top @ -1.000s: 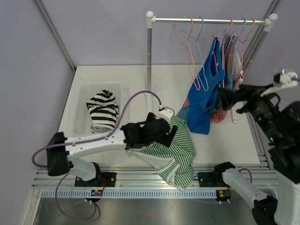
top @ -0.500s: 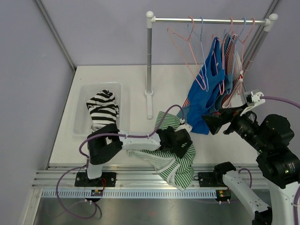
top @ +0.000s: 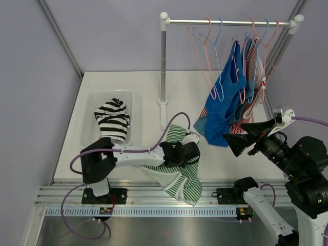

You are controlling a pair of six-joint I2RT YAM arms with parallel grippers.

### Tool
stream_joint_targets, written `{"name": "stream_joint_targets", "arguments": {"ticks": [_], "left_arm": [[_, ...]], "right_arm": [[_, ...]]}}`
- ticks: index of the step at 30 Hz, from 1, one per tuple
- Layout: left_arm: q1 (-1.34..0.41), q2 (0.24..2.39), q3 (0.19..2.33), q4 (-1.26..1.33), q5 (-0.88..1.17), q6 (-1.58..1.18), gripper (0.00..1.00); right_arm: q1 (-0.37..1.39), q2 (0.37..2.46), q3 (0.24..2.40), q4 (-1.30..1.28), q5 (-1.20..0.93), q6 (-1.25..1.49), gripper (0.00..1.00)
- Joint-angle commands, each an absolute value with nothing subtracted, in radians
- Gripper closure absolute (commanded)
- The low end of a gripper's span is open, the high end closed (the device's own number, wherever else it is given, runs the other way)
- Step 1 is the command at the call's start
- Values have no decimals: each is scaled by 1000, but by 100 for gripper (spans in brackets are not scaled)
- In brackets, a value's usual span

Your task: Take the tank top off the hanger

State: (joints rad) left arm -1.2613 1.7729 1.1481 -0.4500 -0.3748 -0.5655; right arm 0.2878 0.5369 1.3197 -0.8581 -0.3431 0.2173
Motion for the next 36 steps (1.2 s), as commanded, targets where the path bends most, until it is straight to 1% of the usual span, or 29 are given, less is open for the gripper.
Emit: {"name": "stream_joint_targets", "arguments": {"ticks": [1, 2, 5, 10, 15, 16, 17, 19, 20, 21, 22, 23, 24, 27, 28, 29, 32, 35, 36], "left_arm": [[-1259, 1544, 1166, -578, -647, -604, 100], [-1256, 1458, 1178, -636, -682, -604, 100], [-1224, 1297, 1231, -733, -742, -583, 100], [-1031, 1154, 1333, -865, -752, -500, 100], [-749, 1108, 1475, -906, -657, -370, 100], [-708, 1115, 1523, -914, -613, -335, 100], [-625, 1126, 1546, -919, -582, -316, 100], [-545, 1160, 1604, -928, -508, -273, 100], [-460, 1170, 1617, -925, -479, -253, 100], [-410, 1183, 1624, -922, -445, -218, 100], [-362, 1213, 1632, -907, -370, -203, 100], [-274, 1229, 1634, -904, -332, -192, 100], [-241, 1247, 1629, -882, -286, -181, 100], [-172, 1327, 1598, -829, -221, -164, 100], [-155, 1400, 1608, -836, -177, -163, 100], [-150, 1437, 1635, -848, -166, -163, 100], [-129, 1556, 1628, -853, -118, -170, 100], [-103, 1632, 1582, -835, -6, -189, 100], [-95, 1696, 1559, -836, 44, -196, 100]], "right_arm": [[288, 532, 1348, -821, -367, 201, 0], [288, 534, 1347, -819, -368, 201, 0], [288, 535, 1342, -813, -371, 201, 1], [288, 537, 1338, -796, -380, 207, 0], [288, 538, 1342, -779, -390, 210, 1], [288, 540, 1339, -775, -393, 212, 0], [288, 537, 1338, -772, -397, 213, 0], [288, 534, 1330, -764, -400, 213, 1], [288, 532, 1327, -762, -402, 210, 0], [288, 531, 1325, -762, -402, 209, 1], [288, 528, 1322, -764, -403, 207, 0], [288, 526, 1319, -764, -405, 204, 0], [288, 522, 1315, -764, -406, 203, 0], [288, 514, 1302, -755, -410, 199, 1], [288, 514, 1301, -752, -419, 201, 0], [288, 512, 1299, -747, -423, 199, 1], [288, 511, 1292, -741, -433, 198, 1], [288, 496, 1273, -729, -437, 204, 1], [288, 485, 1260, -721, -437, 204, 1]]}}
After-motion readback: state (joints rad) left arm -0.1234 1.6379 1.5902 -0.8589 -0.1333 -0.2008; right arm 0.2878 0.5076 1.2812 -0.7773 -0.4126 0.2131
